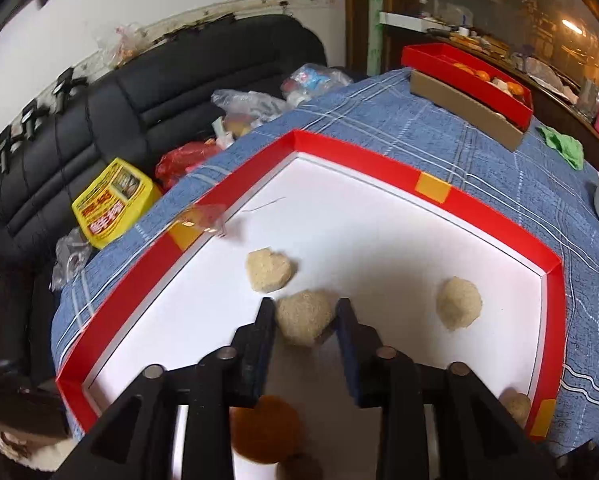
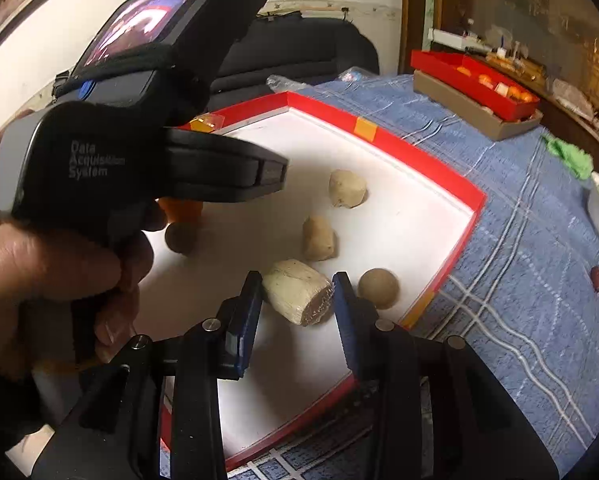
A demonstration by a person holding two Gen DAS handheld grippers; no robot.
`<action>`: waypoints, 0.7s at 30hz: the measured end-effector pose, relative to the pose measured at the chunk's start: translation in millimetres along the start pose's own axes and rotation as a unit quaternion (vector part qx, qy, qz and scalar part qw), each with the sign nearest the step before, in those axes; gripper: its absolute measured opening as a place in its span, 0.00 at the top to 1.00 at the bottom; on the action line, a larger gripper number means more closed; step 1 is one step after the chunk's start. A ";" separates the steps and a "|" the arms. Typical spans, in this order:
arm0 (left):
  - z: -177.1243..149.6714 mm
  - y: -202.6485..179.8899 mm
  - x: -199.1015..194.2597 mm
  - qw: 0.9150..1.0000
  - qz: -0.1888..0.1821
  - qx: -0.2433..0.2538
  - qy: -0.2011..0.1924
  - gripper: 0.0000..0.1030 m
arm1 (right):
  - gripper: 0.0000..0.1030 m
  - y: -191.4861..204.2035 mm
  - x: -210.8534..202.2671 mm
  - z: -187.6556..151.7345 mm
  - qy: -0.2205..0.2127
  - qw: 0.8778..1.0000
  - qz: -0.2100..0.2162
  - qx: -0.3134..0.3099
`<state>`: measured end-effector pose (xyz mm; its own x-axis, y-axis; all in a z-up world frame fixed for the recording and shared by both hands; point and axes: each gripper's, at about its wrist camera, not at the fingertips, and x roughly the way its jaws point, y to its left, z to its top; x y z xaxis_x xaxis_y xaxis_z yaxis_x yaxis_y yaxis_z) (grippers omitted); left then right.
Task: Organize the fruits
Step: 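Lower both chunks into the tray and open both tools, then grasp the mandarin orange with the right tool while the left tool grasps a red date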
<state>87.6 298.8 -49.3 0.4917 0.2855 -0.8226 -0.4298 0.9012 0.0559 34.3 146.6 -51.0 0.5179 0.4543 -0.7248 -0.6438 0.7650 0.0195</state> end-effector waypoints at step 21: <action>-65.8 -10.4 -128.4 0.993 -0.040 -0.010 -0.107 0.36 | 0.20 -55.9 -88.4 -20.1 -0.080 0.993 -0.045 0.072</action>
<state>-21.0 231.3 18.5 0.6742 0.2781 -0.6843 -0.3970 0.9176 -0.0183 13.2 54.4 -1.9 0.6600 0.4399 -0.6090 -0.5105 0.8573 0.0661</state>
